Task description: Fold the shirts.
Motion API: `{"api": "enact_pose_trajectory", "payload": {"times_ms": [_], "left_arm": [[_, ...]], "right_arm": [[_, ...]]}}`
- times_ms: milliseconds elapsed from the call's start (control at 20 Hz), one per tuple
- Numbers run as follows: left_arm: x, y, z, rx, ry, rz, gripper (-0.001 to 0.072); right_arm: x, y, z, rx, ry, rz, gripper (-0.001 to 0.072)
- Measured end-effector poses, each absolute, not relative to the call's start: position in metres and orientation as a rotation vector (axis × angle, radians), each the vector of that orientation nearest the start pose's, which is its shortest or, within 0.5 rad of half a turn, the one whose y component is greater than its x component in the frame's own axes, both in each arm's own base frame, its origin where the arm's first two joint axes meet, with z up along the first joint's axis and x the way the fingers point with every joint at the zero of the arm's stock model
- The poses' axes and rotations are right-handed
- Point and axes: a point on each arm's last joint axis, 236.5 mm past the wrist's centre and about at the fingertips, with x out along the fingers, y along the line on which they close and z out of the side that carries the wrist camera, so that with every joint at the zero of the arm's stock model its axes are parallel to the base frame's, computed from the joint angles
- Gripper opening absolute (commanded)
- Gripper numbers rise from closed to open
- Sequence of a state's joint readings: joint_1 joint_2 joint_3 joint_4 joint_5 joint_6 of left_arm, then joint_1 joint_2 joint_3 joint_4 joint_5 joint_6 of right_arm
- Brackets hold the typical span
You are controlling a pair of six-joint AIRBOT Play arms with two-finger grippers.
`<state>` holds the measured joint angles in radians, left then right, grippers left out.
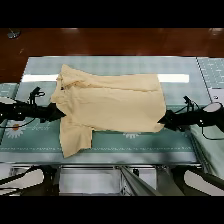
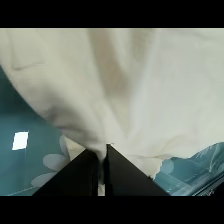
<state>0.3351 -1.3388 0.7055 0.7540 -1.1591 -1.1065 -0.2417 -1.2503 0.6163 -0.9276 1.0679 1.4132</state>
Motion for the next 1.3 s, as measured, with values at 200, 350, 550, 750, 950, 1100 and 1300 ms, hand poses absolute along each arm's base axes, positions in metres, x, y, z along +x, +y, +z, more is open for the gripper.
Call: {"api": "enact_pose_trajectory", "payload": {"times_ms": [200, 350, 550, 750, 950, 1100, 1300], "left_arm": [[0.339, -0.068, -0.04, -0.838, 1.283, -0.403, 0.0026], [0.395, -0.069, 0.045, -0.847, 1.054, -0.503, 0.0025], [0.443, -0.055, 0.207, -0.691, 0.676, -0.567, 0.0025], [0.406, -0.049, 0.382, -0.386, 0.308, -0.542, 0.0026], [0.318, -0.049, 0.476, -0.091, 0.091, -0.378, 0.0026], [0.257, -0.052, 0.502, 0.036, 0.02, -0.272, 0.0026], [0.201, -0.05, 0.495, 0.119, 0.029, -0.176, 0.0026]], "right_arm": [[0.319, 0.077, -0.06, 0.639, 1.491, 0.251, 0.0024], [0.378, 0.07, 0.024, 0.504, 1.34, 0.312, 0.0024], [0.44, 0.052, 0.2, 0.325, 0.943, 0.31, 0.0024], [0.402, 0.045, 0.345, 0.189, 0.618, 0.279, 0.0024], [0.327, 0.036, 0.412, 0.098, 0.44, 0.204, 0.0024], [0.269, 0.029, 0.437, 0.049, 0.355, 0.147, 0.0024], [0.208, 0.023, 0.448, 0.017, 0.307, 0.088, 0.0024]]}}
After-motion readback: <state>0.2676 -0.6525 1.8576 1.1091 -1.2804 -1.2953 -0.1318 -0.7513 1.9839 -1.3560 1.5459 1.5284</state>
